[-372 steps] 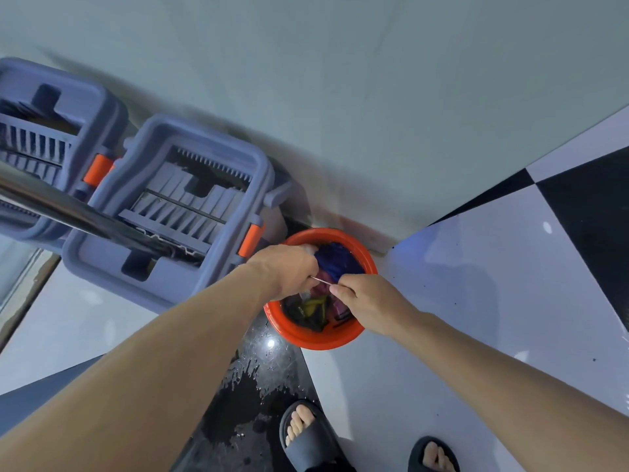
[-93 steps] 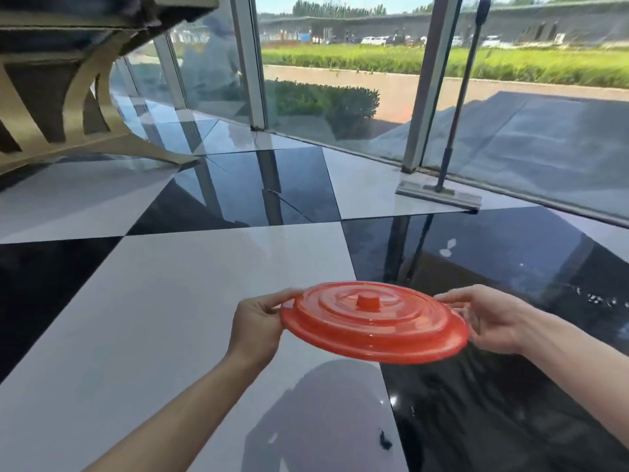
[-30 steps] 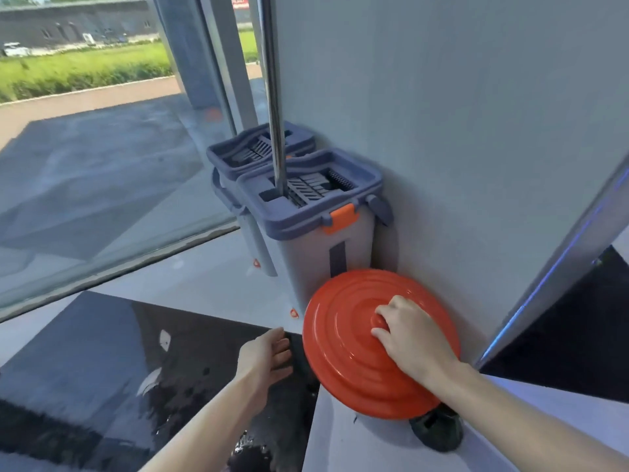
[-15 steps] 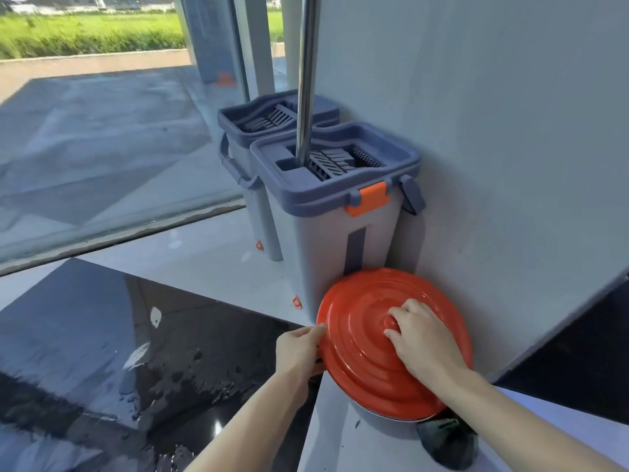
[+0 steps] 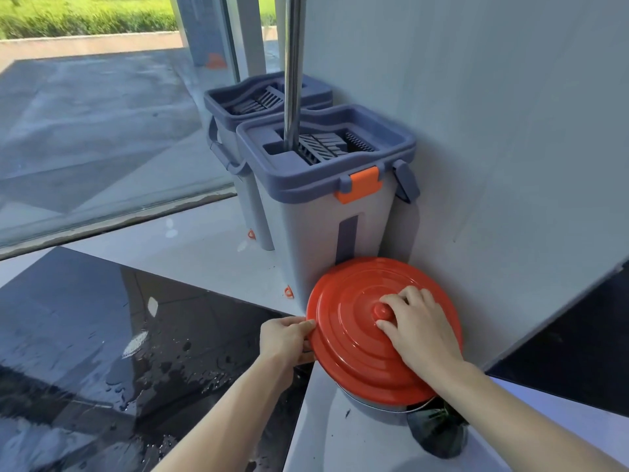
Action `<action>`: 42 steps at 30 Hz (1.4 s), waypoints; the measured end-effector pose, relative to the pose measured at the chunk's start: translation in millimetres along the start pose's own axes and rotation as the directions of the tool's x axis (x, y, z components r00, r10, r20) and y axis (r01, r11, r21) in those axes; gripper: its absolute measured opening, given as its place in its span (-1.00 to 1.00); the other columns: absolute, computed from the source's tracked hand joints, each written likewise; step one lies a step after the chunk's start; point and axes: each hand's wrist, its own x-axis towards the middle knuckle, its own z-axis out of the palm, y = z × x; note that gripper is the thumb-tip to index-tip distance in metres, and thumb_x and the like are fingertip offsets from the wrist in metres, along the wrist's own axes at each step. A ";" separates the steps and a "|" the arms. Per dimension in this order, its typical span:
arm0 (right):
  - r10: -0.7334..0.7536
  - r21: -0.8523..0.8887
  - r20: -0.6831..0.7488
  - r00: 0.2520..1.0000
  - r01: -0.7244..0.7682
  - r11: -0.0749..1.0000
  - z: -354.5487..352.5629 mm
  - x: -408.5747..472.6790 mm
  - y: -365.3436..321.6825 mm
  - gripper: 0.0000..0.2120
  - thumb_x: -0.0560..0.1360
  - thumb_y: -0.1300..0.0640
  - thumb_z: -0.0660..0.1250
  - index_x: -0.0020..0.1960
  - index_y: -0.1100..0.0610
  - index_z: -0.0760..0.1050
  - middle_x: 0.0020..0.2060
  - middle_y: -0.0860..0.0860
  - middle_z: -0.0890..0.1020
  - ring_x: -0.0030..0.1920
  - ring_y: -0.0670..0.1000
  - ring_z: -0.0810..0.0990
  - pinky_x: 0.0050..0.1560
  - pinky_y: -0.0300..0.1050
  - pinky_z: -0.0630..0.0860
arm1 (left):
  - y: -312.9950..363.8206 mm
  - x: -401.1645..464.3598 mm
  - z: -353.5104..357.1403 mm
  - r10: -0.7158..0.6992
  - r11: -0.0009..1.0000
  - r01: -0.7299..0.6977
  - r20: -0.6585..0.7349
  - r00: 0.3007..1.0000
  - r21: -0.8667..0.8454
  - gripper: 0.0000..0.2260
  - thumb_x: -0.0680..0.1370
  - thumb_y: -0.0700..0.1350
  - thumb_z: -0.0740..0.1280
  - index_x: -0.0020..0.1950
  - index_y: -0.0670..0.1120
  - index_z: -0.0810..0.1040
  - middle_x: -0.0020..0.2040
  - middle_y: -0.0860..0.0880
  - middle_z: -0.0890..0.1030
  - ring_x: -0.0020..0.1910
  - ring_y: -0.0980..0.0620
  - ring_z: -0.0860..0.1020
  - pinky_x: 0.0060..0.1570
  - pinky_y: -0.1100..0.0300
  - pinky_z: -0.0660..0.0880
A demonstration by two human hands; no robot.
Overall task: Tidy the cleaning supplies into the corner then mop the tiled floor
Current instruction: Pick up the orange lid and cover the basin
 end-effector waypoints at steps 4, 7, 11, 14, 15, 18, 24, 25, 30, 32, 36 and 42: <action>0.046 0.007 0.029 0.999 -0.046 0.999 5.2 -1.2 9.8 -0.32 0.53 -0.22 0.16 0.53 0.08 0.12 0.50 0.05 0.19 0.49 0.09 0.18 0.46 -0.04 0.17 | 5.5 6.5 2.0 0.040 0.989 -0.040 0.006 0.999 0.141 -0.92 0.55 -0.29 0.32 -0.10 -0.25 0.60 -0.27 -0.23 0.63 -0.40 -0.11 0.62 -0.32 0.02 0.64; 0.033 -0.004 0.062 0.998 -0.033 0.999 12.0 -3.4 16.2 -0.30 0.55 -0.28 0.04 0.56 0.07 0.04 0.54 0.05 0.10 0.54 0.08 0.06 0.51 -0.01 0.04 | 7.1 5.8 0.5 0.069 0.983 -0.074 0.037 0.997 0.166 -0.88 0.55 -0.32 0.31 0.03 -0.16 0.59 -0.20 -0.23 0.65 -0.37 -0.13 0.65 -0.36 0.01 0.63; 0.026 -0.022 0.079 0.997 -0.025 0.999 12.3 -2.7 18.6 -0.31 0.55 -0.29 0.00 0.56 0.05 0.04 0.54 0.05 0.11 0.54 0.08 0.05 0.52 -0.01 0.03 | 8.3 4.4 -0.8 0.093 0.979 -0.104 0.073 0.993 0.173 -0.74 0.55 -0.34 0.30 0.16 -0.08 0.61 -0.18 -0.22 0.66 -0.34 -0.17 0.67 -0.36 -0.01 0.63; 0.032 -0.025 0.118 0.993 -0.029 0.999 5.8 0.9 16.9 -0.30 0.55 -0.28 0.04 0.56 0.07 0.03 0.54 0.06 0.11 0.54 0.09 0.05 0.51 0.02 0.07 | 11.1 1.2 -1.4 0.065 0.983 -0.077 0.075 0.995 0.164 -0.72 0.55 -0.33 0.29 0.20 -0.11 0.61 -0.16 -0.21 0.67 -0.30 -0.18 0.68 -0.32 -0.05 0.64; 0.037 -0.021 0.139 0.990 -0.034 0.999 2.9 1.9 15.5 -0.29 0.54 -0.28 0.06 0.56 0.07 0.02 0.54 0.05 0.10 0.54 0.08 0.04 0.51 0.02 0.08 | 10.8 0.6 -1.8 0.063 0.982 -0.076 0.075 0.995 0.175 -0.72 0.56 -0.32 0.29 0.22 -0.11 0.60 -0.15 -0.21 0.68 -0.29 -0.17 0.68 -0.30 -0.06 0.65; 0.033 -0.006 0.148 0.988 -0.032 0.999 -5.0 1.6 11.8 -0.25 0.52 -0.31 0.08 0.56 0.04 0.00 0.55 0.01 0.08 0.54 0.08 0.05 0.51 0.04 0.08 | 6.6 -3.1 -0.3 0.161 0.933 -0.173 0.065 0.985 0.316 -0.68 0.57 -0.22 0.27 0.32 -0.07 0.54 -0.14 -0.12 0.68 -0.23 -0.09 0.68 -0.15 -0.02 0.64; -0.036 -0.018 0.076 0.996 0.037 0.999 -7.0 -17.8 11.1 -0.23 0.44 -0.41 -0.11 0.55 -0.06 0.01 0.54 -0.07 0.10 0.54 0.04 0.04 0.52 0.01 0.04 | 3.6 -17.8 -9.7 0.531 0.158 -0.487 0.342 0.775 0.859 -0.53 0.62 0.15 0.03 0.54 0.15 0.12 0.53 0.05 0.21 0.48 0.02 0.20 0.35 0.08 0.28; -0.031 -0.022 0.067 0.997 0.033 0.999 -6.8 -20.8 11.5 -0.21 0.41 -0.41 -0.16 0.55 -0.07 0.02 0.54 -0.07 0.10 0.54 0.04 0.04 0.52 0.01 0.03 | 1.0 -15.3 -13.2 0.527 0.022 -0.474 0.393 0.754 0.880 -0.49 0.61 0.19 -0.06 0.56 0.14 0.04 0.57 0.03 0.11 0.53 -0.02 0.11 0.43 0.06 0.19; -0.039 -0.004 -0.007 0.999 0.039 0.999 -31.3 -30.5 4.9 -0.19 0.39 -0.39 -0.19 0.53 -0.03 0.12 0.52 -0.04 0.20 0.52 0.07 0.13 0.50 0.05 0.10 | 11.9 -33.3 -23.9 0.607 -0.263 -0.436 0.499 0.618 0.860 -0.46 0.60 0.20 -0.04 0.50 -0.01 0.31 0.46 -0.13 0.37 0.40 -0.16 0.40 0.30 -0.12 0.39; -0.040 0.024 -0.039 0.998 0.041 0.999 -54.5 -31.3 -2.8 -0.20 0.40 -0.38 -0.18 0.53 -0.02 0.15 0.51 -0.04 0.23 0.51 0.07 0.16 0.48 0.05 0.14 | 30.8 -46.8 -26.4 0.636 -0.276 -0.461 0.520 0.570 0.843 -0.47 0.61 0.20 -0.03 0.50 -0.01 0.29 0.45 -0.14 0.37 0.40 -0.17 0.39 0.31 -0.13 0.38; -0.062 0.064 -0.085 0.994 0.068 0.996 -123.2 -37.8 -22.8 -0.24 0.43 -0.38 -0.11 0.51 -0.02 0.19 0.49 -0.05 0.26 0.50 0.05 0.18 0.47 0.04 0.19 | 91.0 -94.3 -36.8 0.709 -0.241 -0.488 0.496 0.501 0.839 -0.47 0.62 0.22 -0.12 0.51 0.00 0.18 0.50 -0.12 0.29 0.45 -0.15 0.30 0.40 -0.09 0.17; -0.158 0.089 -0.149 0.976 0.172 0.981 -256.7 -53.6 -60.0 -0.28 0.45 -0.35 0.00 0.49 0.02 0.26 0.46 -0.04 0.32 0.48 0.04 0.23 0.46 0.00 0.19 | 189.7 -193.9 -71.2 0.783 -0.055 -0.499 0.348 0.516 0.865 -0.43 0.59 0.25 -0.07 0.53 0.01 0.18 0.52 -0.07 0.25 0.47 -0.15 0.25 0.39 -0.15 0.19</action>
